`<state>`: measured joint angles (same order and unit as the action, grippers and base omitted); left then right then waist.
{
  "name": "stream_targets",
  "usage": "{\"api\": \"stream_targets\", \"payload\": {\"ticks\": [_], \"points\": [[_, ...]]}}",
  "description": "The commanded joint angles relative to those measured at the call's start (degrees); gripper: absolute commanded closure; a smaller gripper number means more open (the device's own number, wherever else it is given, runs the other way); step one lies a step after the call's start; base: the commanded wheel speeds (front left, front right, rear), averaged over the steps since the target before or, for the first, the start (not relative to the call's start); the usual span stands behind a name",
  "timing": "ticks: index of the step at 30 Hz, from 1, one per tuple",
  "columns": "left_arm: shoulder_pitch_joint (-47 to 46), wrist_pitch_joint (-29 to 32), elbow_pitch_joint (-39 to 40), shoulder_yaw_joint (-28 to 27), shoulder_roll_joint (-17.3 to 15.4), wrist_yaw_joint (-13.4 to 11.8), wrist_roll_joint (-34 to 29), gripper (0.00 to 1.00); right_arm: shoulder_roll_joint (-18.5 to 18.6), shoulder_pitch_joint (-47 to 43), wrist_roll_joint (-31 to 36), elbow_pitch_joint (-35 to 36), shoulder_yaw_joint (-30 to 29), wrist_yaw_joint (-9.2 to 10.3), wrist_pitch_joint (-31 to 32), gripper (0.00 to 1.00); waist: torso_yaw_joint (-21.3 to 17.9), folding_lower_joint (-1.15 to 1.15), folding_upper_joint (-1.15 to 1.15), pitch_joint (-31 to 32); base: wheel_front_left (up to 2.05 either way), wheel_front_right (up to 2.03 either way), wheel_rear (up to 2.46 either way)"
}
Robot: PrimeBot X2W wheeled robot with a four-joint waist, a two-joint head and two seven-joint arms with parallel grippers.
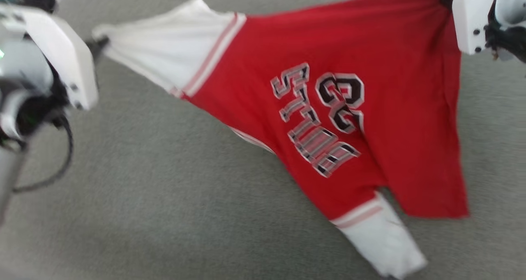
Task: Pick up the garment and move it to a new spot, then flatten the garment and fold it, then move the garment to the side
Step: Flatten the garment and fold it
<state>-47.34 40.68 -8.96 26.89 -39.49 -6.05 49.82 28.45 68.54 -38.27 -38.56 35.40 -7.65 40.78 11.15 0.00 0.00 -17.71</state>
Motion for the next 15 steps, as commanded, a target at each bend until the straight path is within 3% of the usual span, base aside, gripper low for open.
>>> {"api": "stream_targets", "payload": {"ticks": [1, 15], "points": [[-3.1, 0.9, -1.3, -0.2, -0.8, 0.3, -1.1, 1.0, -0.3, 0.7, -0.1, 0.4, -1.0, 0.29, -1.0, 1.0, -2.9, 0.0, 0.0, 2.6, 0.0, 0.0, 0.0], [-20.1, 1.2, -15.2, 1.8, 1.6, 4.5, -5.5, 1.0, -6.4, 3.1, 3.5, -2.6, -11.1, 0.29, -4.8, 1.0, -8.8, 0.0, 0.0, 10.0, 0.0, 0.0, 0.0]]}}
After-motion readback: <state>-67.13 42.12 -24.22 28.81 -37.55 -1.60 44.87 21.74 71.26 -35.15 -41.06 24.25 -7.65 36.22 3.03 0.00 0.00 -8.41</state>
